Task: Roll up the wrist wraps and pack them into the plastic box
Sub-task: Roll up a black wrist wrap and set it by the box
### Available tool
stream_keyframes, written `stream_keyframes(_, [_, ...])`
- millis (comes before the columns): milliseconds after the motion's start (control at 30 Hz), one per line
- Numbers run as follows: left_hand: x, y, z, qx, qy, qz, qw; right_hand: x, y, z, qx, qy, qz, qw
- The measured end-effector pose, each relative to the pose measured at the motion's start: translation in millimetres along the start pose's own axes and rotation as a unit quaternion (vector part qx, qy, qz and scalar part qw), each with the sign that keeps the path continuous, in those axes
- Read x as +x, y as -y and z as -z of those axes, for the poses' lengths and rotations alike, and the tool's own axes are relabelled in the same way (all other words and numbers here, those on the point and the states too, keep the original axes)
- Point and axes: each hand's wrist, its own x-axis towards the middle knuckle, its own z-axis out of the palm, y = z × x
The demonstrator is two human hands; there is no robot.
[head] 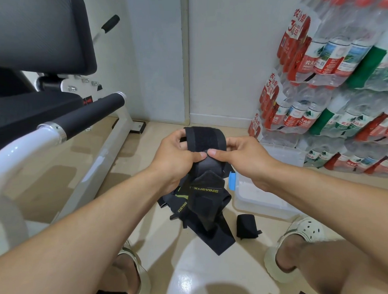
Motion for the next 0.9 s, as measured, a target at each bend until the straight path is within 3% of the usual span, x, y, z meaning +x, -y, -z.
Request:
stream_keyframes(133, [-2.5,-10.5,4.8,-0.046,0.028,0.039,0.998,-1.7,2.8,0.2,-0.038,0.045,0.007,0.998])
stream_keyframes(200, [-3.6,-15.5,7.9,-0.066,0.006,0.050,0.997,-2.9,0.3,1.1,-0.103,0.091,0.011,0.990])
stream_keyframes(333, [-0.2,-11.6,12.4,0.004,-0.039,0.020,0.999,-1.5,1.6,13.6,-0.312,0.178,0.004,0.933])
stream_keyframes(433, [0.8,-11.3,14.8,0.081,-0.011,-0.001,0.997,8.0,8.0,34.2,-0.396,0.087,0.014,0.914])
stream_keyframes(500, [-1.9,-13.8,14.6,0.101,0.043,-0.007,0.994,14.9,9.3,44.9,-0.326,0.010,0.051,0.944])
stream_keyframes(533, [-3.8,-15.3,14.0,0.100,0.069,-0.007,0.993,16.6,9.4,48.0,-0.277,0.015,0.073,0.958])
stream_keyframes(600, [-5.8,-17.6,12.8,0.102,0.101,-0.010,0.990,17.1,10.4,49.6,-0.206,0.109,0.082,0.969])
stream_keyframes(700, [-4.3,-18.7,12.7,0.117,0.116,-0.017,0.986,10.1,9.3,44.0,-0.177,0.234,0.052,0.955])
stream_keyframes(800, [-2.9,-17.4,15.0,0.121,0.112,0.002,0.986,8.9,9.3,44.4,-0.116,0.264,0.032,0.957])
stream_keyframes(900, [0.0,-11.3,17.5,0.156,0.088,-0.003,0.984,6.9,16.1,41.2,-0.027,0.235,-0.007,0.972])
